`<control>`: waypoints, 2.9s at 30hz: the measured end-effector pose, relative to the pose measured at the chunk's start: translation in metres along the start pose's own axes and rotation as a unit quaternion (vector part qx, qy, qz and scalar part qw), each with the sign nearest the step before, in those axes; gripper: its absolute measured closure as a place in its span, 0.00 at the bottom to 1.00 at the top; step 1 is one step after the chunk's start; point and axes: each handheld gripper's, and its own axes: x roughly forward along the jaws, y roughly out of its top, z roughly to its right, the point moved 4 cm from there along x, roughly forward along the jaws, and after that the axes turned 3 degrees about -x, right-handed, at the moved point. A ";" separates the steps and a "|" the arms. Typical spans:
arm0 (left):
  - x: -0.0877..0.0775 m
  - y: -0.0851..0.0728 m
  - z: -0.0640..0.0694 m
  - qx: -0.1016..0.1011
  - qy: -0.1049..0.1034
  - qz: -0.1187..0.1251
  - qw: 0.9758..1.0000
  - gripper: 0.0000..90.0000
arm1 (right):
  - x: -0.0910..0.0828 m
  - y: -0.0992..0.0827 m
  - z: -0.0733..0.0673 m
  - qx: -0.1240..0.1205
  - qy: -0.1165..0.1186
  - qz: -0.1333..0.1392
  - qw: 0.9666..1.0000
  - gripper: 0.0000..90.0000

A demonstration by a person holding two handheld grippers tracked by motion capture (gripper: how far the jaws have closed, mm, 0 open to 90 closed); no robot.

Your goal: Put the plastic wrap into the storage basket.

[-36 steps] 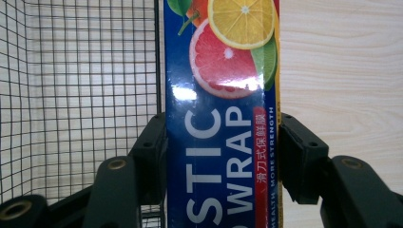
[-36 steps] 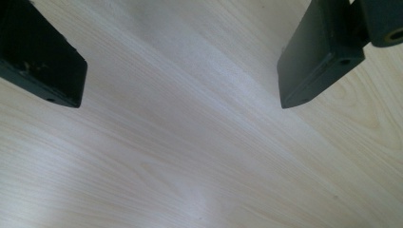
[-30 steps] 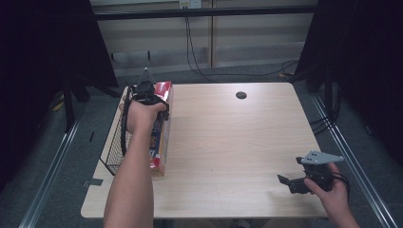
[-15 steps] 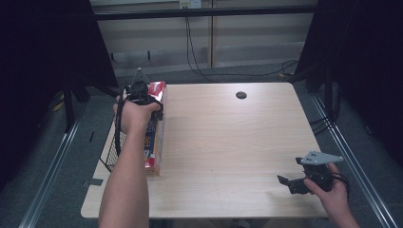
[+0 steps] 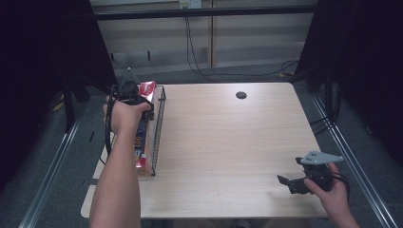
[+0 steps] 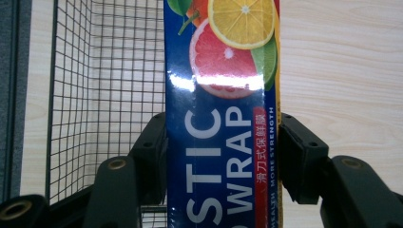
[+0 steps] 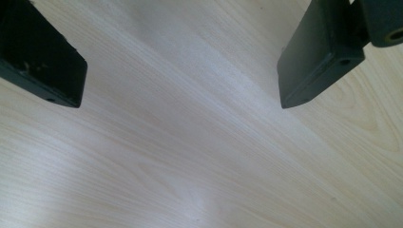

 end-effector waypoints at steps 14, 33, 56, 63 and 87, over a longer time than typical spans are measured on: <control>0.002 0.006 -0.013 -0.010 0.002 -0.001 1.000 0.49 | -0.001 0.000 0.001 0.000 -0.002 0.003 1.000 0.03; 0.014 0.010 -0.030 -0.012 0.011 -0.003 1.000 0.49 | 0.001 0.000 0.000 -0.001 0.001 0.001 1.000 0.03; 0.030 0.011 -0.036 -0.007 0.015 -0.017 1.000 0.49 | 0.003 -0.001 -0.002 -0.007 0.004 -0.004 1.000 0.03; 0.036 0.011 -0.041 -0.001 0.019 -0.020 1.000 0.49 | 0.004 0.000 -0.003 -0.009 0.006 -0.004 1.000 0.03; 0.056 0.010 -0.050 -0.005 0.018 -0.032 0.999 0.49 | 0.009 -0.002 -0.005 -0.023 0.005 -0.013 1.000 0.03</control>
